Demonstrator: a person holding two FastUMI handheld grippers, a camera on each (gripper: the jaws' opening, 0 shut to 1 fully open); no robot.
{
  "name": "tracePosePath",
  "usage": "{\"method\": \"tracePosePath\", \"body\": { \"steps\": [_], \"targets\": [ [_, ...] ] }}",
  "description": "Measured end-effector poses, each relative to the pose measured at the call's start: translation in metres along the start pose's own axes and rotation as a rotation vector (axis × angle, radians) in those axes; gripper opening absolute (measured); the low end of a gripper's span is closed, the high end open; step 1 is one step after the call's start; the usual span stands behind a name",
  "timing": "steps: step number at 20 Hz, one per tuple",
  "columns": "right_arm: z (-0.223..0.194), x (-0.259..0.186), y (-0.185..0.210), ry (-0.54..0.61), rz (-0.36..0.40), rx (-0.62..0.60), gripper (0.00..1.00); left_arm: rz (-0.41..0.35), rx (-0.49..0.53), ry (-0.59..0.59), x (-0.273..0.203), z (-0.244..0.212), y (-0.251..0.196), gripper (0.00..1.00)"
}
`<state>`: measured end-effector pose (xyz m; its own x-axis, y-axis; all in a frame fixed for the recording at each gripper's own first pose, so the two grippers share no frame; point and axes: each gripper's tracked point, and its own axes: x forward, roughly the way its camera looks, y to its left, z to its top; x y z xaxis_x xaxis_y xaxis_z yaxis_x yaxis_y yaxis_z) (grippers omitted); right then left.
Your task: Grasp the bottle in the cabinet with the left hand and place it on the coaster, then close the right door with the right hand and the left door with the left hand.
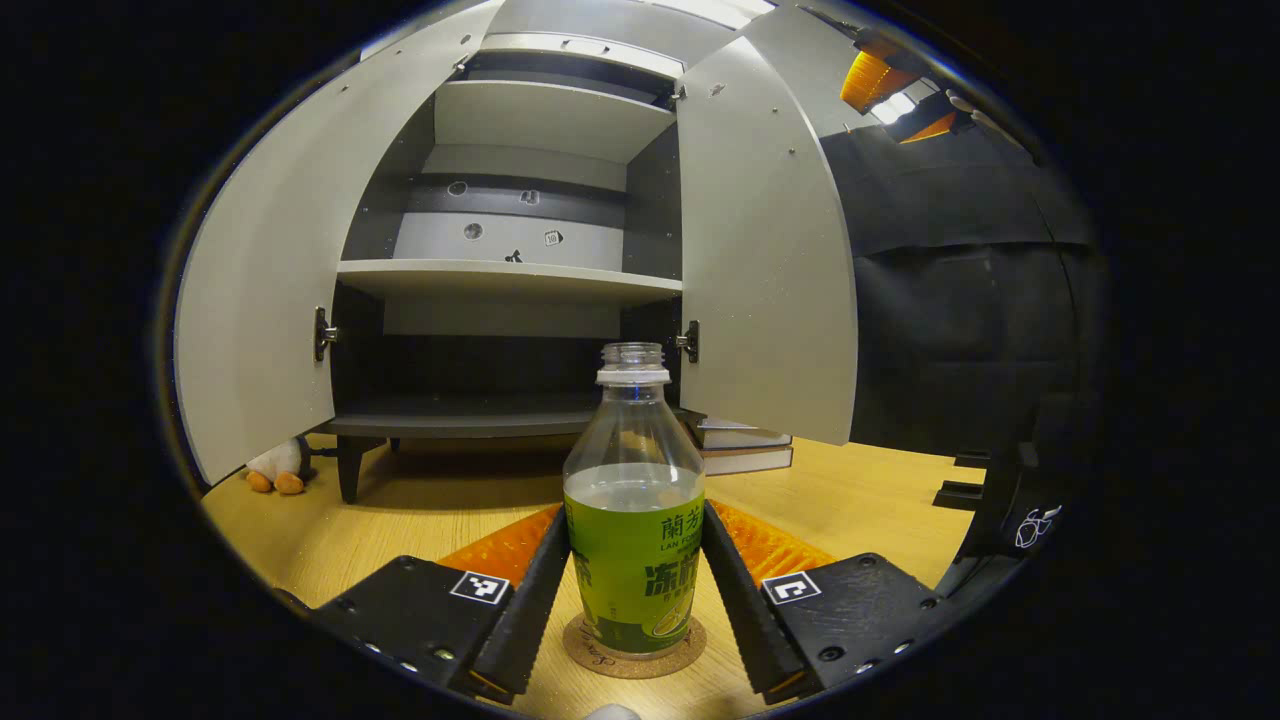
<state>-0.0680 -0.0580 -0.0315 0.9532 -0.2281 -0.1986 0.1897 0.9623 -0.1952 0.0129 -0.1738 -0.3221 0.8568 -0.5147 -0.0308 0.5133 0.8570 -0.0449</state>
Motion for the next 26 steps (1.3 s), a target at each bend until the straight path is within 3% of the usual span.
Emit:
{"method": "tracePosePath", "body": {
  "steps": [4,15,19,26],
  "targets": [
    [-0.001,-0.001,0.001,-0.002,-0.005,0.005,1.00,0.018,0.030,-0.007,-0.003,0.014,0.007,0.94],
    [0.008,0.003,-0.005,-0.042,-0.013,0.076,1.00,0.069,0.097,-0.127,-0.024,0.129,0.021,0.95],
    [0.020,0.005,-0.011,-0.089,-0.014,0.109,1.00,0.094,0.047,-0.170,-0.041,0.187,0.028,0.96],
    [0.045,0.012,-0.065,-0.187,-0.055,0.194,1.00,0.228,0.072,-0.186,-0.083,0.279,0.067,0.96]
  ]
}}
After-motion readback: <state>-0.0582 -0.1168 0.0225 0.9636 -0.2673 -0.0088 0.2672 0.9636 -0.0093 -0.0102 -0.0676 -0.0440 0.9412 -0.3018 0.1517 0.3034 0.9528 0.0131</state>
